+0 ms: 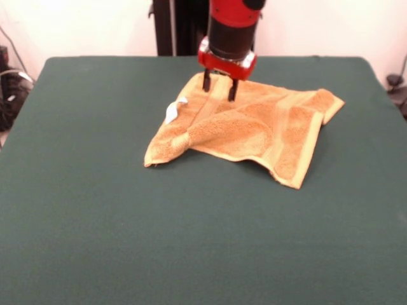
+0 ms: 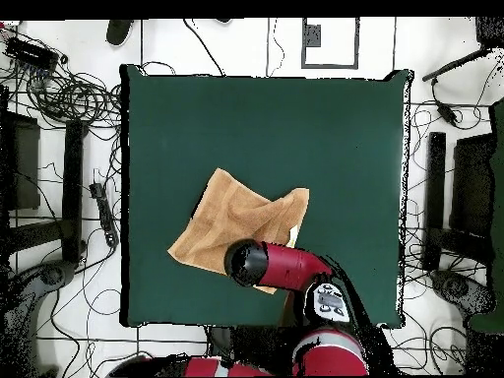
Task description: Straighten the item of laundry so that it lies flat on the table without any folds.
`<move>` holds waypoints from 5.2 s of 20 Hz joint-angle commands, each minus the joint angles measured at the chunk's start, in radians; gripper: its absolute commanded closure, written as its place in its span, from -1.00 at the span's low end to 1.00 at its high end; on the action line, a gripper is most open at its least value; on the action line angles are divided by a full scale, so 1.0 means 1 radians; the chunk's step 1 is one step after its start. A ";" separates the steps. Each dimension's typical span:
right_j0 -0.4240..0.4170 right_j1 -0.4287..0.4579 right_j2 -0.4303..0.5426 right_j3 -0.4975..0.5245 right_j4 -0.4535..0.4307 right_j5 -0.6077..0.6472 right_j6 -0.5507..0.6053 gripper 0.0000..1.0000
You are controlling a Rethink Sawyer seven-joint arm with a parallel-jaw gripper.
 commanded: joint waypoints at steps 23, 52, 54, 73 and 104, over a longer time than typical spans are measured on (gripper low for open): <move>-0.037 0.040 0.135 -0.018 0.030 -0.142 0.137 -1.00; -0.061 0.095 -0.028 -0.005 -0.127 0.023 0.032 -1.00; -0.056 0.081 -0.041 0.016 -0.151 -0.030 0.050 -1.00; -0.095 0.081 -0.076 0.049 -0.274 -0.149 0.055 -1.00; -0.081 -0.248 0.149 0.118 -0.094 -0.233 0.152 -1.00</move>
